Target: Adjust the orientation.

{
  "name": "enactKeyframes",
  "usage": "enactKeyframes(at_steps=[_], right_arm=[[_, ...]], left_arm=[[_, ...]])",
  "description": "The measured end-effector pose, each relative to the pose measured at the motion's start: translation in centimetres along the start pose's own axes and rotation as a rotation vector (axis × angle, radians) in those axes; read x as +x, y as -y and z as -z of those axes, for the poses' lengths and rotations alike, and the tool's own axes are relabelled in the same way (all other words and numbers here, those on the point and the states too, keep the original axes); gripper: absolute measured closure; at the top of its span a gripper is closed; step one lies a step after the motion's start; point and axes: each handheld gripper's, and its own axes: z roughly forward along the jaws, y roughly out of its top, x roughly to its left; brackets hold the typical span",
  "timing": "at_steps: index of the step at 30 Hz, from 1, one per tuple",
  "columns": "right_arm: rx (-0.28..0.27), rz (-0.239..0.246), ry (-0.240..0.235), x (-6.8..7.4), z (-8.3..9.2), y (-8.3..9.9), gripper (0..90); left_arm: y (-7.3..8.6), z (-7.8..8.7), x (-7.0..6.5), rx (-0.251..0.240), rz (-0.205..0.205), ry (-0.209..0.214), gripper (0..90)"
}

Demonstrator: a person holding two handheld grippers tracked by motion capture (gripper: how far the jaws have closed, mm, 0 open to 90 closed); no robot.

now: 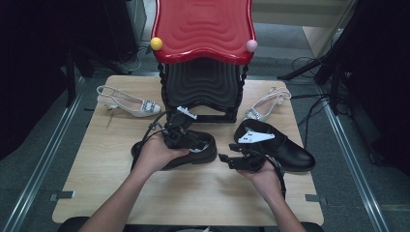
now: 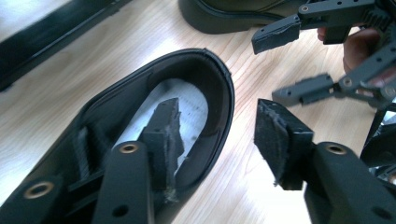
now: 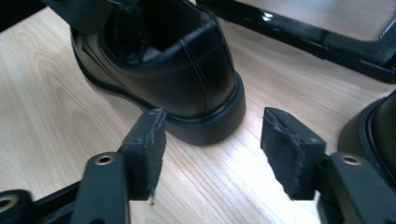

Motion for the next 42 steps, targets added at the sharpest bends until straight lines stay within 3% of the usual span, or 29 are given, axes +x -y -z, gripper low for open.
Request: enactKeyframes(at_steps=[8,11,17,22,24,28,33,36,42], right_arm=[[-0.025,0.021,-0.039,0.8,0.2,-0.9,57.9],[-0.029,0.024,-0.055,1.2,-0.1,-1.4,63.1],[-0.028,0.079,-0.087,2.5,-1.0,-3.0,74.6],[-0.020,0.086,-0.113,3.3,-2.2,-4.2,85.6],[-0.006,0.095,-0.121,3.4,-2.9,-4.7,88.6],[0.036,0.112,-0.149,3.6,-4.9,-5.8,90.0],[0.094,0.124,-0.153,3.9,-6.8,-5.7,90.0],[0.114,0.133,-0.152,3.9,-7.4,-5.5,90.0],[0.133,0.141,-0.160,4.2,-8.0,-5.6,90.0]], left_arm=[[2.8,3.0,1.0,-0.054,0.013,-0.046,41.1],[3.9,3.6,1.5,-0.060,0.025,-0.071,39.5],[5.9,4.4,2.2,-0.087,0.042,-0.102,39.3],[7.3,4.9,2.8,-0.109,0.062,-0.115,41.1],[7.9,5.3,3.0,-0.130,0.072,-0.130,44.1],[9.4,5.9,3.3,-0.145,0.091,-0.150,70.2],[11.3,5.9,3.9,-0.139,0.135,-0.145,87.0],[12.0,5.4,4.0,-0.135,0.141,-0.165,89.9],[12.9,4.2,4.7,-0.117,0.180,-0.148,89.8]])
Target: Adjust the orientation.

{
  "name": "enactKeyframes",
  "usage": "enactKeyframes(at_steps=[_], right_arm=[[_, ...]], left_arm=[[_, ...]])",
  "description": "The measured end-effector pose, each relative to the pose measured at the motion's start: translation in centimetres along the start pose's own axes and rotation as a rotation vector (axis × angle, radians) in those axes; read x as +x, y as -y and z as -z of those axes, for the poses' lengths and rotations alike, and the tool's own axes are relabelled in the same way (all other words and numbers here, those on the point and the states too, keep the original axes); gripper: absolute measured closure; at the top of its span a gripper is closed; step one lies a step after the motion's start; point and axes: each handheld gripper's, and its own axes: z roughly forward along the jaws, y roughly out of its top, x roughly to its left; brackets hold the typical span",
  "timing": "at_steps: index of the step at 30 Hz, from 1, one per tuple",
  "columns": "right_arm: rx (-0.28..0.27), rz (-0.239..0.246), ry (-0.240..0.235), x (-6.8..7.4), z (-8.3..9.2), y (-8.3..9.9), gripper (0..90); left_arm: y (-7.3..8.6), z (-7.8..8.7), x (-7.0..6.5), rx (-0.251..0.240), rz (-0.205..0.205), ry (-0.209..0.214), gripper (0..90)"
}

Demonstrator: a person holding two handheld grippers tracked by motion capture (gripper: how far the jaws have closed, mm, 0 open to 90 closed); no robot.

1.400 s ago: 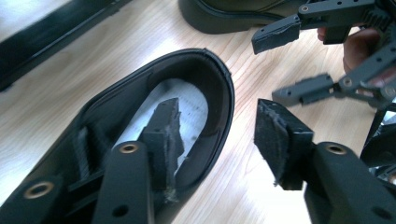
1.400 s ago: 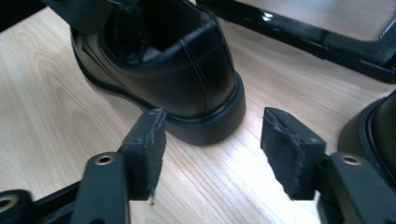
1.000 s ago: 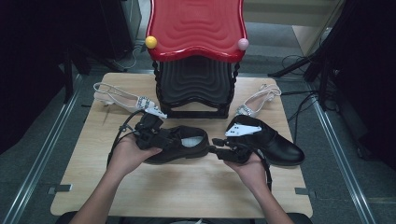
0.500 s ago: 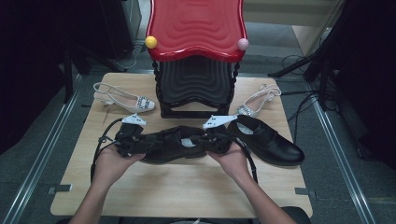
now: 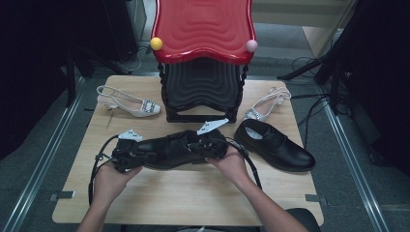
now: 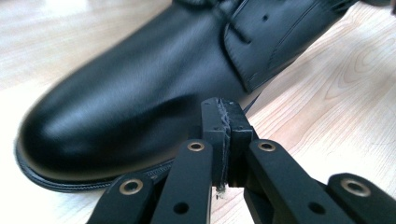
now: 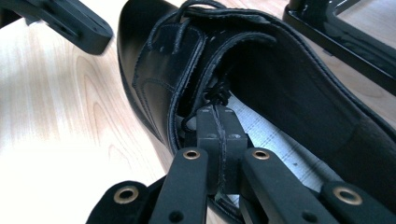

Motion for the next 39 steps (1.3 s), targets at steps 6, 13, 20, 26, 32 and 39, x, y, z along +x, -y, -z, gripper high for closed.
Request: enactKeyframes(at_steps=[6,13,20,26,32,39], right_arm=[[0.022,-0.005,-0.033,0.3,0.1,0.1,90.0],[0.044,0.001,-0.047,1.0,0.6,0.3,90.0],[0.048,-0.019,-0.083,1.4,1.4,0.8,90.0],[0.063,-0.005,-0.066,2.5,1.7,1.0,90.0],[0.065,0.004,-0.067,2.8,2.8,1.6,90.0],[0.055,-0.016,-0.101,3.4,3.3,2.1,90.0]], left_arm=[[0.1,-1.3,0.2,0.021,-0.001,0.001,89.5],[-0.1,-2.2,0.2,0.052,-0.013,0.018,89.4],[-0.5,-2.5,0.5,0.047,-0.016,0.043,89.2],[-0.9,-2.8,0.5,0.054,-0.026,0.059,89.2],[-1.4,-3.2,0.5,0.055,-0.039,0.063,89.1],[-1.9,-3.6,0.4,0.049,-0.048,0.068,89.1]])
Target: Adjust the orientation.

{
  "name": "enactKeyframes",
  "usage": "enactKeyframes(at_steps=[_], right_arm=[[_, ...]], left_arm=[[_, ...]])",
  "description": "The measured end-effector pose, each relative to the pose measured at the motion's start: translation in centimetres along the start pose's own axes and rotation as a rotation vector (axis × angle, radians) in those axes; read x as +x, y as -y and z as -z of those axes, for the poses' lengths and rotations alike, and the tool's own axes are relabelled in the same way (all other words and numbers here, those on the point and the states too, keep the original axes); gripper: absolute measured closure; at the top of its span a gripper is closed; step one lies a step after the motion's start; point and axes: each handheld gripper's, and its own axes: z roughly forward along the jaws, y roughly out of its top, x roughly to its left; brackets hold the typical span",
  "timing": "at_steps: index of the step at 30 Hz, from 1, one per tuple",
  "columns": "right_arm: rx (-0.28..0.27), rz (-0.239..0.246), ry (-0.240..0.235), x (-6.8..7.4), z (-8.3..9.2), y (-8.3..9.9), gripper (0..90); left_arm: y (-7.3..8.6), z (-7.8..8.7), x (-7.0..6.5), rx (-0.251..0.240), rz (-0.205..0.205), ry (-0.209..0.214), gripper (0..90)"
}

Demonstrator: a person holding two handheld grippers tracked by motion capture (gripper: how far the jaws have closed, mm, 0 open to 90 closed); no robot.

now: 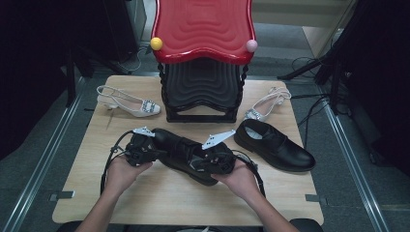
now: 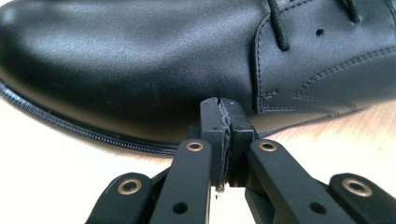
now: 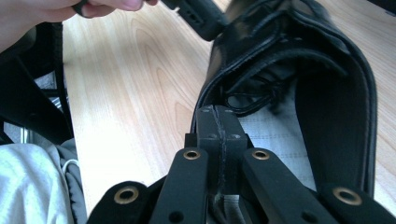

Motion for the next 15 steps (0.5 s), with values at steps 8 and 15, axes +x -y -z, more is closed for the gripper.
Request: enactKeyframes(at_steps=[8,15], right_arm=[[-0.066,-0.016,0.058,-0.9,2.0,0.2,90.0],[-0.093,-0.053,0.117,-3.1,3.6,0.9,90.0]], left_arm=[[-0.6,-0.2,0.3,-0.028,-0.028,0.006,89.4],[-0.2,0.9,-0.2,-0.052,-0.021,0.001,89.7]])
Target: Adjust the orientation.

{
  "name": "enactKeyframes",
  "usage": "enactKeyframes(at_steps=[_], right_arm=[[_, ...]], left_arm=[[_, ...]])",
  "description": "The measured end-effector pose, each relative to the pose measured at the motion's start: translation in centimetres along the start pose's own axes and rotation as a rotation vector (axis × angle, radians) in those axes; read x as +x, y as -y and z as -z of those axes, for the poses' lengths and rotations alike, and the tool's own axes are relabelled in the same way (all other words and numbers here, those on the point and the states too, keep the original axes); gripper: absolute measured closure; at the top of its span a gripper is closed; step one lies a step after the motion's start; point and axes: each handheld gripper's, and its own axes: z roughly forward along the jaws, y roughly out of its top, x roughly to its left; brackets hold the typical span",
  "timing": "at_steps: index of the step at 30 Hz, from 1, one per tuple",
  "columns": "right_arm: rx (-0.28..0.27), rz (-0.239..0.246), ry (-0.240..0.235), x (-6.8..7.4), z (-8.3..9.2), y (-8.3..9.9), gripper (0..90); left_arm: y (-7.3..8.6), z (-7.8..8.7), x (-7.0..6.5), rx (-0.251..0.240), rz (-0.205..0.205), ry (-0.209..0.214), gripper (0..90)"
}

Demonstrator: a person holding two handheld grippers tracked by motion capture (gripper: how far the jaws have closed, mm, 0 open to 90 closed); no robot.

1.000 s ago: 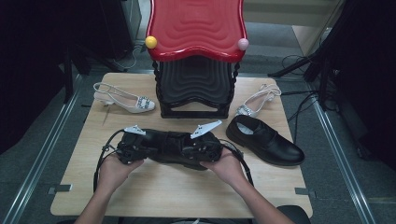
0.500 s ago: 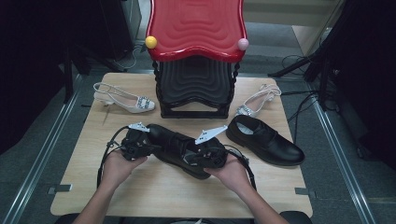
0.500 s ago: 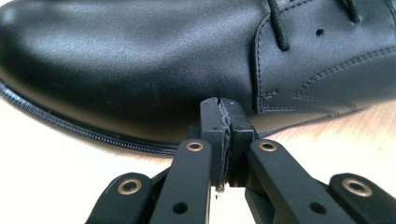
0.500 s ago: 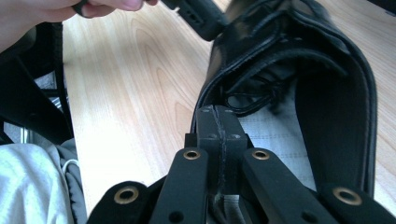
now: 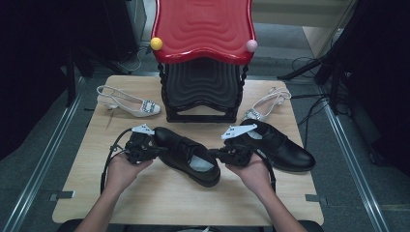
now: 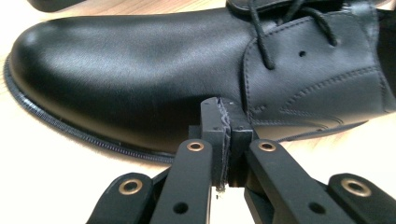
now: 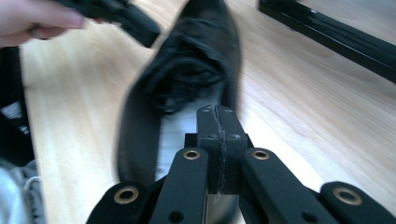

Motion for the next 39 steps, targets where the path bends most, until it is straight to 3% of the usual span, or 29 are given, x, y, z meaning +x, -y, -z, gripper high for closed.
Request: enactKeyframes(at_steps=[4,9,14,18,32,39], right_arm=[[-0.008,-0.027,-0.007,-1.3,-0.1,0.1,90.0],[0.036,-0.034,0.011,-2.5,-1.2,0.3,90.0],[0.078,-0.027,0.000,-2.5,-2.5,0.3,90.0],[0.083,-0.029,-0.006,-2.6,-2.6,0.2,90.0],[0.114,0.001,-0.050,-0.8,-2.9,0.6,90.0],[0.119,0.015,-0.073,0.7,-3.2,1.0,90.0]], left_arm=[[0.6,0.5,0.0,-0.003,0.015,-0.002,89.7],[1.3,0.3,-0.6,0.003,0.027,0.006,89.7],[1.5,-1.3,-1.9,0.068,-0.006,0.028,89.7],[1.5,-1.8,-2.3,0.072,-0.014,0.023,89.7],[1.3,-1.7,-1.0,0.068,0.012,0.035,89.7],[0.8,-1.8,-0.4,0.057,0.025,0.014,89.9]])
